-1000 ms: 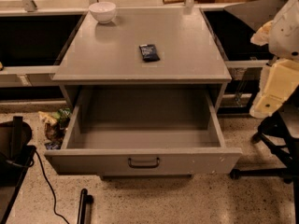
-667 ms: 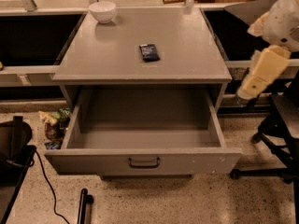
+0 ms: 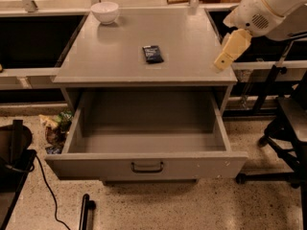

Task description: Place rxbar blueberry into top drawer

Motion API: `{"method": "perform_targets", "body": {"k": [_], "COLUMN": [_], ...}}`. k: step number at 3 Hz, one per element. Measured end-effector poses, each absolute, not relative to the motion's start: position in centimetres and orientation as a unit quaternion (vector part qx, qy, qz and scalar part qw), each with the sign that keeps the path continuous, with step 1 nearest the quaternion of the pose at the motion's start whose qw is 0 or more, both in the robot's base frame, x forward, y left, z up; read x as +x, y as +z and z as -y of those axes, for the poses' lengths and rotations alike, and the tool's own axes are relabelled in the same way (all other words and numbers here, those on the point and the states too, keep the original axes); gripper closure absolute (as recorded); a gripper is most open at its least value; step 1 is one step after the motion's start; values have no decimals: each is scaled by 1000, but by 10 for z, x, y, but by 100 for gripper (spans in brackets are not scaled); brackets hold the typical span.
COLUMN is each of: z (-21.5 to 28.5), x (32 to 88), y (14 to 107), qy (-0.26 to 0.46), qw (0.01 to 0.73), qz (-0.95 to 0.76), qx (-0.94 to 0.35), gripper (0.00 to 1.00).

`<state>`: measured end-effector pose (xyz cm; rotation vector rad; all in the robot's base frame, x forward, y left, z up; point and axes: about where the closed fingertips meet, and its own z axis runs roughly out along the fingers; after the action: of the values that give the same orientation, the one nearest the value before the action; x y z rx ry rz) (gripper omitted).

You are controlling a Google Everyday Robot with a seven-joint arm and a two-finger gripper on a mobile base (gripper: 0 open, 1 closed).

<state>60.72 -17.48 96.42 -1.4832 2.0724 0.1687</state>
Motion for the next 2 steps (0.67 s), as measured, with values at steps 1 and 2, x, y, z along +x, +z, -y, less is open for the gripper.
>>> {"method": "perform_targets", "body": {"k": [1,2], "z": [175,169], "x": [607,629], "y": [964,965], "qy": [63,52], "qw": [290,302], "qz": [-777,-798], "qx": [-556,-520], "gripper": [0,0]}}
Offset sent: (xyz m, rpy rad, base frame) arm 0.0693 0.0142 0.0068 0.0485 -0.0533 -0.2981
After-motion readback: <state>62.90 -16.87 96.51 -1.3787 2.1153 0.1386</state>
